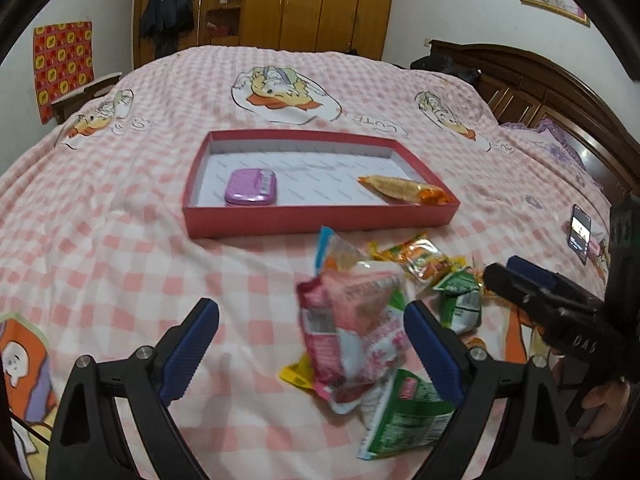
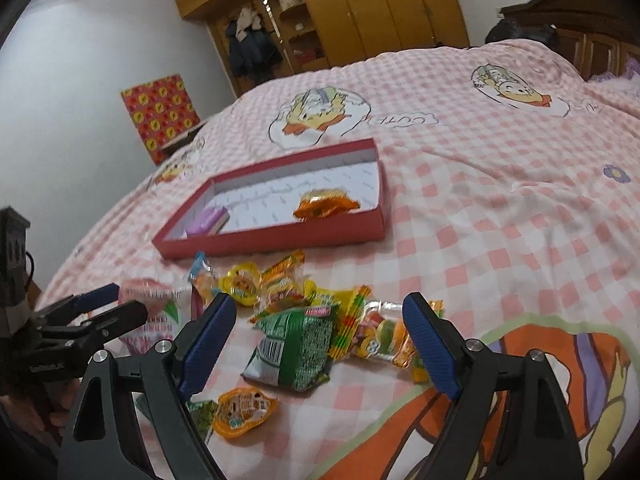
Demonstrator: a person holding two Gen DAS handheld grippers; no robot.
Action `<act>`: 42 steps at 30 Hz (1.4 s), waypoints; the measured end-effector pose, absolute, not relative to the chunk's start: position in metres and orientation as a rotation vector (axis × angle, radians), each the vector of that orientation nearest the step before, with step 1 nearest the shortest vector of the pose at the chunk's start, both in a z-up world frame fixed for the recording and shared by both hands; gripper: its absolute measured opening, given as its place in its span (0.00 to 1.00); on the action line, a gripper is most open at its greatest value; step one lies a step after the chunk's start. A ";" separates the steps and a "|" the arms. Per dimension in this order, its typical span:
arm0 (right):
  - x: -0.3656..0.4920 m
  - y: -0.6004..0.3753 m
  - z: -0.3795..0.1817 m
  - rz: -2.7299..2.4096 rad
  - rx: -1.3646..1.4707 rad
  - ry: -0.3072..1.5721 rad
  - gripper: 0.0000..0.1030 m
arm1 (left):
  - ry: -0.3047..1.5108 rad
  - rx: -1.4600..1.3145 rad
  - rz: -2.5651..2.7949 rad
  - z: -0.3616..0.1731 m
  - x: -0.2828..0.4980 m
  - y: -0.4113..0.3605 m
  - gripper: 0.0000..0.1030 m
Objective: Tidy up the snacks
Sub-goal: 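Grasp the pink-and-white snack bag with the left gripper while the right gripper grasps a candy packet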
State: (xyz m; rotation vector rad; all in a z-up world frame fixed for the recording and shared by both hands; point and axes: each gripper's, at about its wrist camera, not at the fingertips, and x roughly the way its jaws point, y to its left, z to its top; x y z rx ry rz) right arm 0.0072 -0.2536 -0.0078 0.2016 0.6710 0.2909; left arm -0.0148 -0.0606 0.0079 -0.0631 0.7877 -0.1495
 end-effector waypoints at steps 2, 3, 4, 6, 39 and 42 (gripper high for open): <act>0.006 -0.250 -0.009 0.288 0.183 0.672 0.85 | 0.790 -0.061 -0.153 0.006 -0.014 -0.067 0.93; 0.005 -0.250 -0.009 0.287 0.178 0.670 0.85 | 0.789 -0.060 -0.158 0.005 -0.015 -0.069 0.93; 0.005 -0.249 -0.009 0.286 0.176 0.669 0.85 | 0.786 -0.055 -0.168 0.004 -0.015 -0.071 0.91; 0.004 -0.250 -0.010 0.283 0.177 0.672 0.85 | 0.777 -0.038 -0.178 0.003 -0.017 -0.075 0.83; 0.017 -0.270 -0.030 0.299 0.333 0.728 0.85 | 0.596 -0.276 -0.124 0.041 -0.053 -0.009 0.31; 0.019 -0.271 -0.031 0.297 0.342 0.733 0.85 | 0.609 -0.252 -0.102 0.036 -0.051 -0.011 0.31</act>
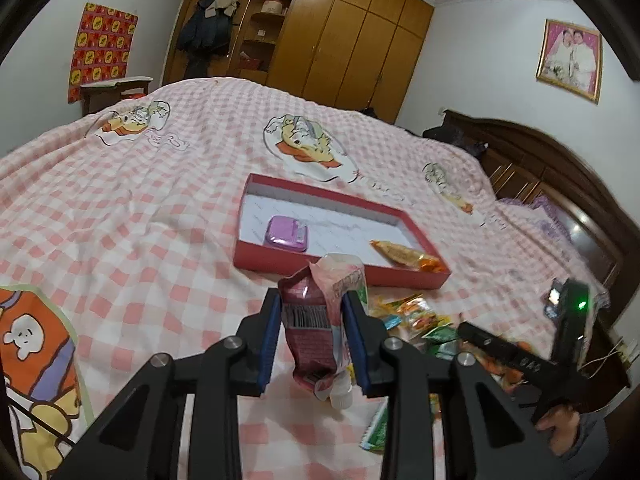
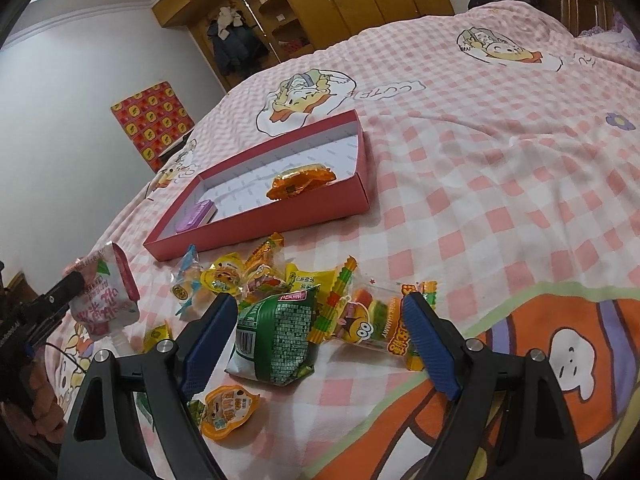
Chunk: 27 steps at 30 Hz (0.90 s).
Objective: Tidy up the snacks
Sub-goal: 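Grasp the pink-and-white snack bag with the left gripper while the right gripper grasps a candy packet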
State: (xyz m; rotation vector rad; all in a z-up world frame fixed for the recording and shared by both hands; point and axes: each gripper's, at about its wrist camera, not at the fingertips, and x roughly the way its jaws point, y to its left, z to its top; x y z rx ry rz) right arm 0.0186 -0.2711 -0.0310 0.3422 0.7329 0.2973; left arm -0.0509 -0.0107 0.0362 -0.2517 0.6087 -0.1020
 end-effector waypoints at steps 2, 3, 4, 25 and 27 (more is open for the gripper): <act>0.019 -0.272 -0.032 0.296 0.350 0.736 0.85 | 0.613 -0.255 -0.102 0.034 -0.050 -0.010 0.31; 0.020 -0.273 -0.033 0.297 0.355 0.738 0.85 | 0.612 -0.259 -0.105 0.033 -0.050 -0.010 0.31; 0.021 -0.273 -0.034 0.298 0.360 0.743 0.85 | 0.608 -0.259 -0.103 0.034 -0.051 -0.009 0.31; 0.022 -0.275 -0.037 0.276 0.363 0.760 0.45 | 0.585 -0.274 -0.104 0.037 -0.056 -0.006 0.32; 0.023 -0.273 -0.038 0.268 0.348 0.767 0.44 | 0.585 -0.274 -0.104 0.037 -0.055 -0.006 0.32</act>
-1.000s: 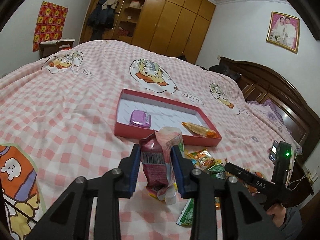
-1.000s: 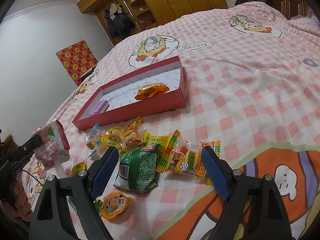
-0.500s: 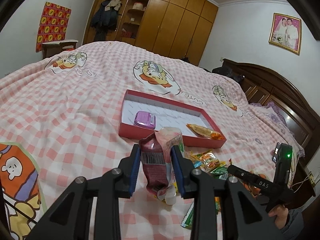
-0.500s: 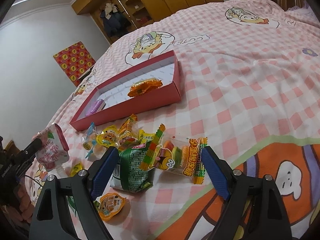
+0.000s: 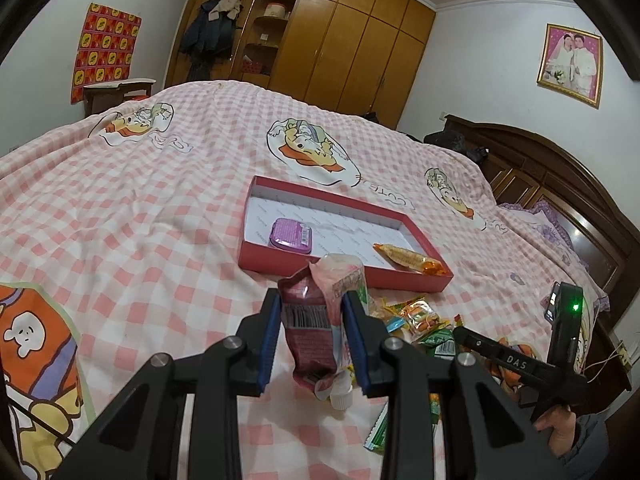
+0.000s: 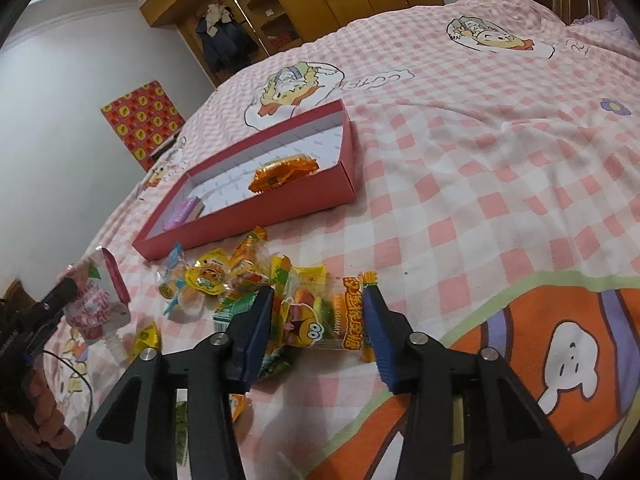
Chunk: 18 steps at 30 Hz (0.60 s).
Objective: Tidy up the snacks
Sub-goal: 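Grasp the pink-and-white snack bag with the left gripper while the right gripper grasps a candy packet, then carry the pink bag with the left gripper while the right gripper carries the candy packet over the box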
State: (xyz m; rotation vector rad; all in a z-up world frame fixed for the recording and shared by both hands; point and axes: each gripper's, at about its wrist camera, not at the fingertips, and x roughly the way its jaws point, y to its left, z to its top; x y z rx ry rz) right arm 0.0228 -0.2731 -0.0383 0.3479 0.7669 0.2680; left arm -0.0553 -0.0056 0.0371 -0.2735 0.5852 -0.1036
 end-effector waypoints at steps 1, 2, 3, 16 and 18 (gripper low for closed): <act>0.022 -0.272 -0.038 0.265 0.338 0.766 0.40 | 0.585 -0.274 -0.102 0.037 -0.055 -0.005 0.32; 0.022 -0.271 -0.037 0.259 0.325 0.764 0.38 | 0.586 -0.275 -0.102 0.037 -0.056 -0.005 0.32; 0.021 -0.270 -0.036 0.257 0.318 0.761 0.37 | 0.588 -0.276 -0.102 0.037 -0.055 -0.005 0.32; 0.009 -0.273 -0.021 0.282 0.335 0.660 0.36 | 0.594 -0.289 -0.077 0.036 -0.053 0.001 0.32; 0.008 -0.271 -0.019 0.290 0.325 0.656 0.36 | 0.596 -0.281 -0.068 0.036 -0.052 0.001 0.32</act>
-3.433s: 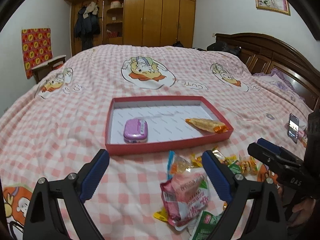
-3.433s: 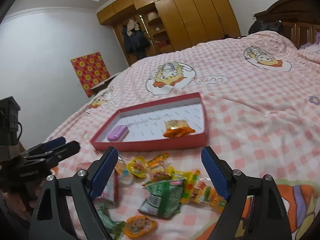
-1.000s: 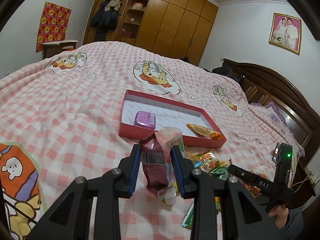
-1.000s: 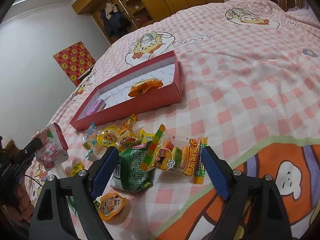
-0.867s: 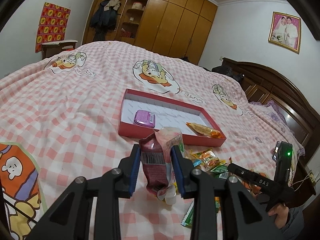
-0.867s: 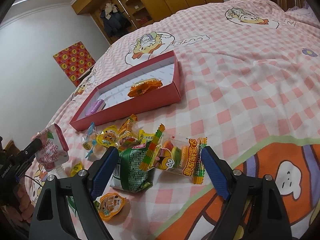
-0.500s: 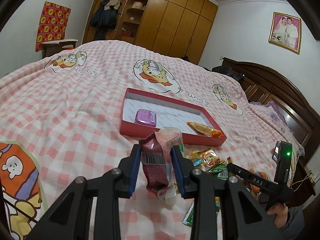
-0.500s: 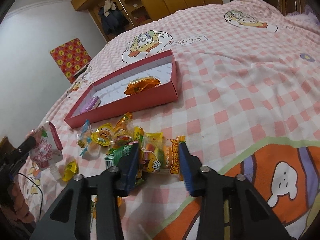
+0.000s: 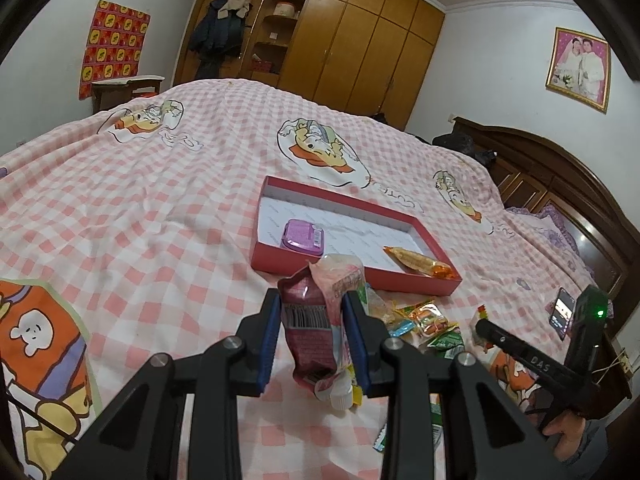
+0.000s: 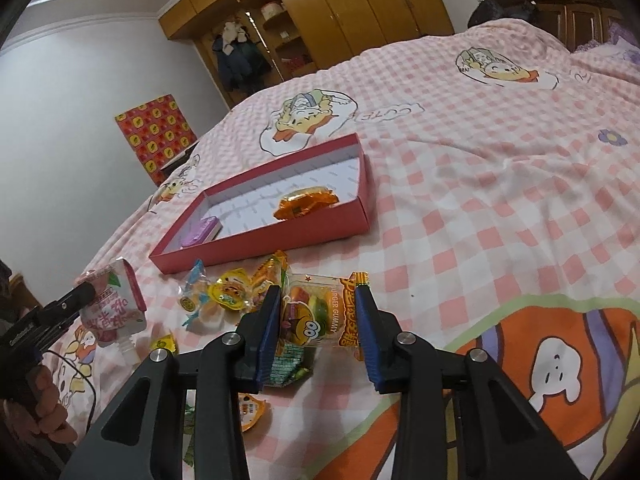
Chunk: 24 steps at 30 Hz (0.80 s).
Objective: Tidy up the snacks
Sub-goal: 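Carry the pink bag with the left gripper while the right gripper carries the candy packet over the box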
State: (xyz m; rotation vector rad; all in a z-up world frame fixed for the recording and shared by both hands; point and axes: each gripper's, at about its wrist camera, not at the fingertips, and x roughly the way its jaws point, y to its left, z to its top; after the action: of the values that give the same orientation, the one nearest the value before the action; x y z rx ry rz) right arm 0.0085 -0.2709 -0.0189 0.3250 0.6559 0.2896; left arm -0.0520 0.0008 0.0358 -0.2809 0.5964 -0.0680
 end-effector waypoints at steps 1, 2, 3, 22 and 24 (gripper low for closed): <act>0.008 -0.270 -0.017 0.296 0.320 0.653 0.36 | 0.597 -0.277 -0.066 0.036 -0.051 0.001 0.32; 0.008 -0.269 -0.016 0.297 0.314 0.648 0.36 | 0.597 -0.275 -0.063 0.036 -0.051 0.000 0.32; 0.008 -0.268 -0.013 0.297 0.306 0.641 0.36 | 0.597 -0.273 -0.062 0.036 -0.050 0.000 0.32; 0.021 -0.251 0.014 0.356 0.248 0.577 0.36 | 0.586 -0.233 -0.068 0.049 -0.037 -0.005 0.32; 0.022 -0.248 0.016 0.361 0.240 0.576 0.36 | 0.583 -0.234 -0.068 0.050 -0.037 -0.004 0.32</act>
State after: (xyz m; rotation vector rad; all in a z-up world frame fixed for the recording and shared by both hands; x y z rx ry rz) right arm 0.0223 -0.2478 0.0163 0.2395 0.5758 0.3608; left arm -0.0368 -0.0040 0.0503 -0.2340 0.5826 -0.0679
